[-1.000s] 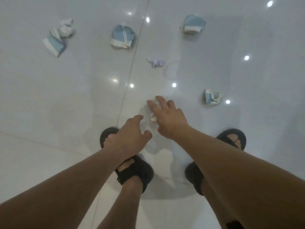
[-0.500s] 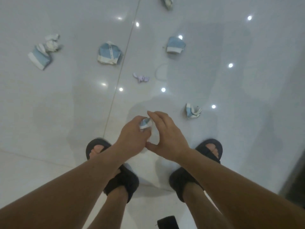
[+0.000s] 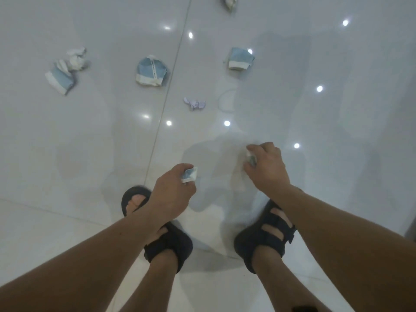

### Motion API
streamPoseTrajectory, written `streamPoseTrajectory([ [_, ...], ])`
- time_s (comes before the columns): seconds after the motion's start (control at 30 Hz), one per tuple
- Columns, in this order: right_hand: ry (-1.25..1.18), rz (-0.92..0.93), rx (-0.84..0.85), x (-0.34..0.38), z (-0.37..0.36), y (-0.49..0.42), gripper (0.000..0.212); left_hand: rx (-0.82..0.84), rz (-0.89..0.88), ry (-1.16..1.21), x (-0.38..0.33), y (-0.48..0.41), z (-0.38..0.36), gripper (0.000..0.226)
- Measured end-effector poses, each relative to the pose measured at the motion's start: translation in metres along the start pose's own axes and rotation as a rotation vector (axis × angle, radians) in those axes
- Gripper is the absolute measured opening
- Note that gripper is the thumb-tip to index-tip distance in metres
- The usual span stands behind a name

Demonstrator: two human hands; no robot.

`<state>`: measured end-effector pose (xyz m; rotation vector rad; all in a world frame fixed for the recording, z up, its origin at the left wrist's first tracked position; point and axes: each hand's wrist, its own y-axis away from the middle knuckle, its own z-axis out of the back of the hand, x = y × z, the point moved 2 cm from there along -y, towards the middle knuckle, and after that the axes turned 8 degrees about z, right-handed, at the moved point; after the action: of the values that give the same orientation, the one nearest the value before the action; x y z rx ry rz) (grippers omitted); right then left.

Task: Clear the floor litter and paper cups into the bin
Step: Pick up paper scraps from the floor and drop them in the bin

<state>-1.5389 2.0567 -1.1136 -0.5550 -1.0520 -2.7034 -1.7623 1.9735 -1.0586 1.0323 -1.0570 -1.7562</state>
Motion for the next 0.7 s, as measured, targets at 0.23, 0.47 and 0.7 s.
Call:
streamPoseTrajectory([
  [0.23, -0.048, 0.241, -0.028, 0.105, 0.068, 0.046, 0.044, -0.127, -0.176, 0.023, -0.062, 0.075, 0.058, 0.042],
  [0.47, 0.044, 0.367, -0.021, 0.218, 0.184, 0.111, 0.045, -0.246, -0.307, 0.036, -0.112, 0.204, 0.139, 0.045],
  [0.7, 0.143, 0.498, 0.018, 0.33, 0.286, 0.236, 0.045, -0.324, -0.287, 0.135, -0.098, 0.371, 0.218, 0.044],
])
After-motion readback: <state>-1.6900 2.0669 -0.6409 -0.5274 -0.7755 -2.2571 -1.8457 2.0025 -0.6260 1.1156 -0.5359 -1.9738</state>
